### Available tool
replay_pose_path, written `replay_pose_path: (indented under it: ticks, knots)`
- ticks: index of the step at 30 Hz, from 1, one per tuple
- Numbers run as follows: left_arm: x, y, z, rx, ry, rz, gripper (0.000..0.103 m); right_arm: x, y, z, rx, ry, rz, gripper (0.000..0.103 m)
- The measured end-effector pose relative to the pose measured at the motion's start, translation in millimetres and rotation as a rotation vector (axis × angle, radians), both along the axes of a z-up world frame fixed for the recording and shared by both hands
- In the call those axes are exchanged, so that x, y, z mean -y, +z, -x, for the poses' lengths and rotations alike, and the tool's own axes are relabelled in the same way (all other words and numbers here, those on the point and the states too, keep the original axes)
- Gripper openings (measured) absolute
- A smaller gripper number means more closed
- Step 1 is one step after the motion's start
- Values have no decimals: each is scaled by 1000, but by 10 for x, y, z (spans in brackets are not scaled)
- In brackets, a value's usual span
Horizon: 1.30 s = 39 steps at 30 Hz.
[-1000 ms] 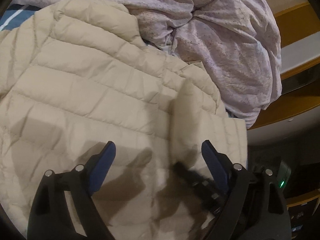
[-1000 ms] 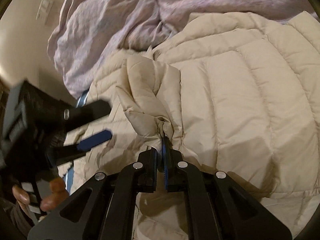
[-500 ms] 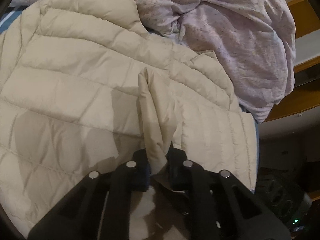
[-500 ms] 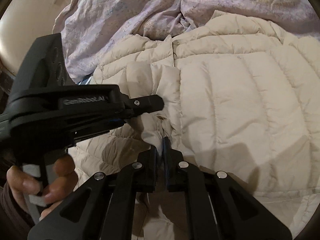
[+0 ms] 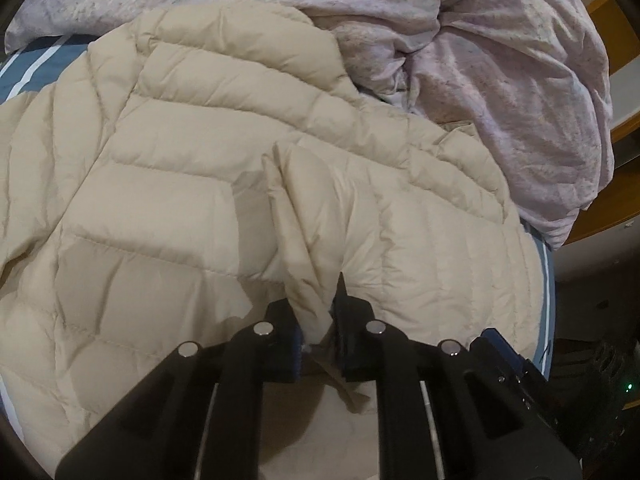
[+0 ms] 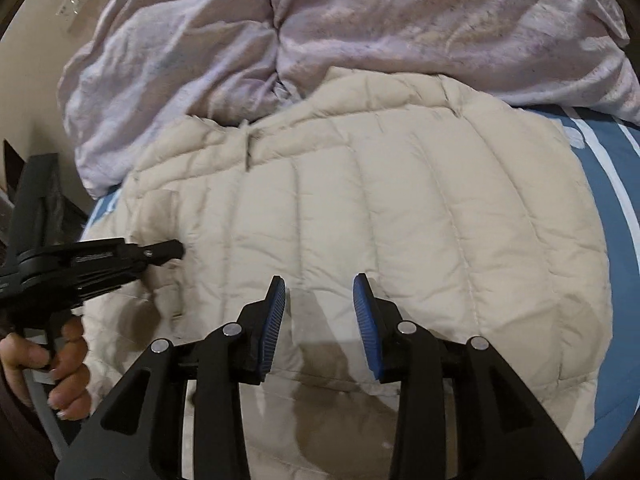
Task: Fold large clothes
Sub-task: 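Fold the held sleeve across the jacket body with the right gripper, then release, then grasp the other sleeve cuff with the left gripper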
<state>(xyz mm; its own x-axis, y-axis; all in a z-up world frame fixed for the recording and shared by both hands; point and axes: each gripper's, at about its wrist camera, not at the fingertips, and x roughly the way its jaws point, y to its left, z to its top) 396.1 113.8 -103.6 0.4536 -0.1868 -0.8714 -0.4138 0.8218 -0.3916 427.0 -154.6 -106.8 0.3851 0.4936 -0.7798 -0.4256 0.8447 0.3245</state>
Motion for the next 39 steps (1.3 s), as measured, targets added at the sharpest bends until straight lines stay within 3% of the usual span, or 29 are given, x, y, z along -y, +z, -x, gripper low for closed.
replay_pose_path:
  ticks: [4, 11, 15, 19, 20, 22, 26, 39]
  knots:
    - [37, -16, -9, 1, -22, -67, 21, -120, -100, 66, 42, 22, 99, 40]
    - [84, -34, 8, 31, -50, -134, 25, -391, -209, 270, 230, 51, 294, 40]
    - [23, 57, 151, 31, -27, -163, 46, -372, -202, 230, 209, 47, 282, 42]
    - [-139, 172, 387, 38, 11, -182, 55, -342, -147, 210, 177, 38, 290, 60]
    - [-192, 197, 450, 36, 25, -190, 56, -339, -131, 222, 169, 32, 292, 69]
    - [-348, 257, 620, 30, 66, -210, 59, -320, -67, 249, 151, 13, 284, 78]
    - [-733, 362, 1041, 29, 164, -220, 60, -313, 36, 371, 139, 0, 260, 81]
    - [-2224, 363, 2798, -97, 607, -284, 58, -611, 185, 983, 131, 110, 251, 84]
